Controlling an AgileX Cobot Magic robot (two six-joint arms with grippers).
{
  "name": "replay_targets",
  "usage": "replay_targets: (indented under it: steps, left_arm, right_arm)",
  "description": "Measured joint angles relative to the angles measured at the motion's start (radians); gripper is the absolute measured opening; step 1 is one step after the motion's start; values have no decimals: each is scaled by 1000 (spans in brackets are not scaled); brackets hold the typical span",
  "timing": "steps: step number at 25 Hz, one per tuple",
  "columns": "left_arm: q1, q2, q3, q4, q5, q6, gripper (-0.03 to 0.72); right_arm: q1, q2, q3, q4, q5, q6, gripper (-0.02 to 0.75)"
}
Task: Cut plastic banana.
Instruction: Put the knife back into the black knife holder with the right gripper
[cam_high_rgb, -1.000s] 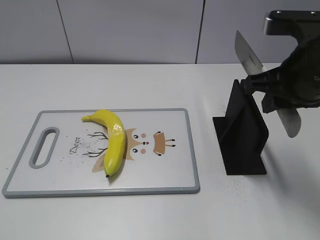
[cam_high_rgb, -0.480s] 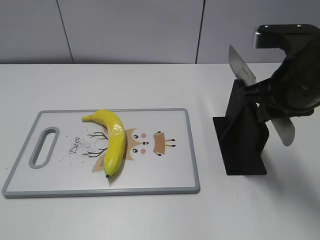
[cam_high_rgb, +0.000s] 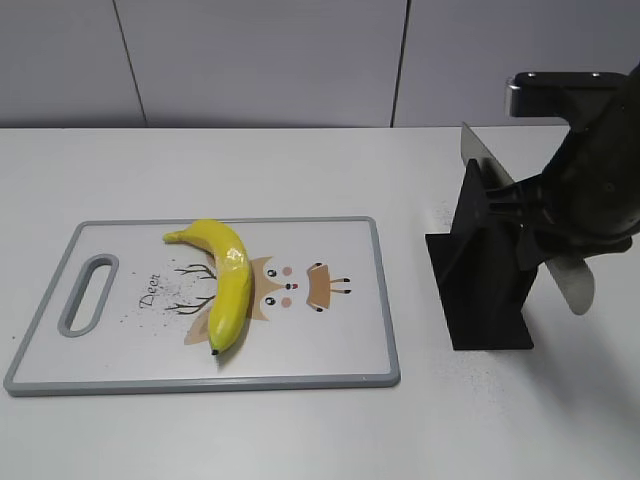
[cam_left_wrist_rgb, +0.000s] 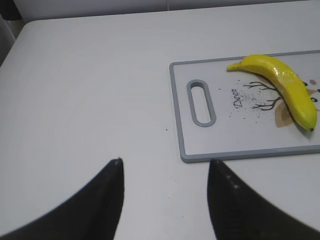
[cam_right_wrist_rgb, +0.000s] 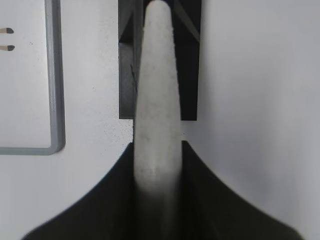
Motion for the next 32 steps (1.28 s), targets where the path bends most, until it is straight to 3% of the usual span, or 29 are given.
replay_targets:
  steps: [2, 7, 10, 16, 21, 27, 32]
  left_arm:
    - [0, 0, 0, 0, 0, 0, 515]
    - [0, 0, 0, 0, 0, 0, 516]
    - [0, 0, 0, 0, 0, 0, 516]
    - [0, 0, 0, 0, 0, -1, 516]
    - [0, 0, 0, 0, 0, -1, 516]
    - [0, 0, 0, 0, 0, -1, 516]
    - [0, 0, 0, 0, 0, -1, 516]
  right_arm:
    - [0, 0, 0, 0, -7, 0, 227]
    - [0, -3, 0, 0, -46, -1, 538]
    - [0, -36, 0, 0, -50, -29, 622]
    - [0, -222, 0, 46, -2, -202, 636]
    - [0, -418, 82, 85, 72, -380, 596]
    - [0, -683, 288, 85, 122, -416, 582]
    - [0, -936, 355, 84, 203, -423, 582]
